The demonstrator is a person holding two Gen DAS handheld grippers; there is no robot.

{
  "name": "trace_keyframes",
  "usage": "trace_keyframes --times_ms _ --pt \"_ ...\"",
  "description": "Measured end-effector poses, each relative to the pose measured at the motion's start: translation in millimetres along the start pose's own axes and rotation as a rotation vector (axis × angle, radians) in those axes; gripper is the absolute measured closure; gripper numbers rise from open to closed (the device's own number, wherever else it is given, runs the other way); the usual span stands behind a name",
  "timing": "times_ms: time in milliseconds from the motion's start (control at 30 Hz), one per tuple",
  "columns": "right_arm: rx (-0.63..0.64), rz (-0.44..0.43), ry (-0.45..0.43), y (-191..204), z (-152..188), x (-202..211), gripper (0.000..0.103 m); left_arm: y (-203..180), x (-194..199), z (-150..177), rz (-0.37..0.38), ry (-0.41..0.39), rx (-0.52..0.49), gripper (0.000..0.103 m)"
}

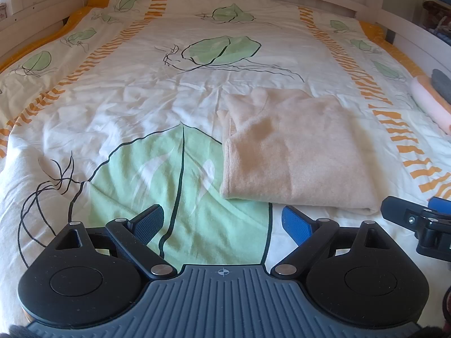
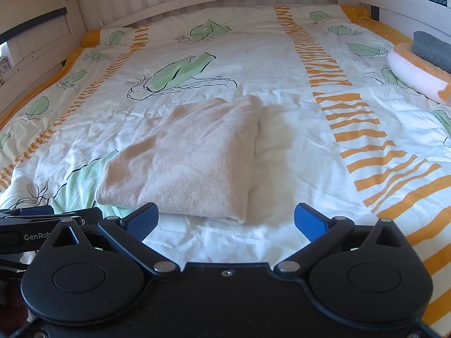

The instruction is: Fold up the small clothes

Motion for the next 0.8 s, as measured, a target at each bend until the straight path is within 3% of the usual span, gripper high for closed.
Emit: trace_keyframes --times_ms 800 --pt "0.002 -0.005 0.001 2.1 0.6 -2.3 0.001 1.9 -2.7 0.2 0.004 0.008 0.003 0.012"
Point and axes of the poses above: each gripper's, at about its wrist camera, not at the fingertips, and x roughly against the way its jaws point, y to its left, z to its underside, the point moved 8 cm from there along -x, roughly the way its jaws point, and after that the axes turned 10 degrees about y, right-handed, at the moved point
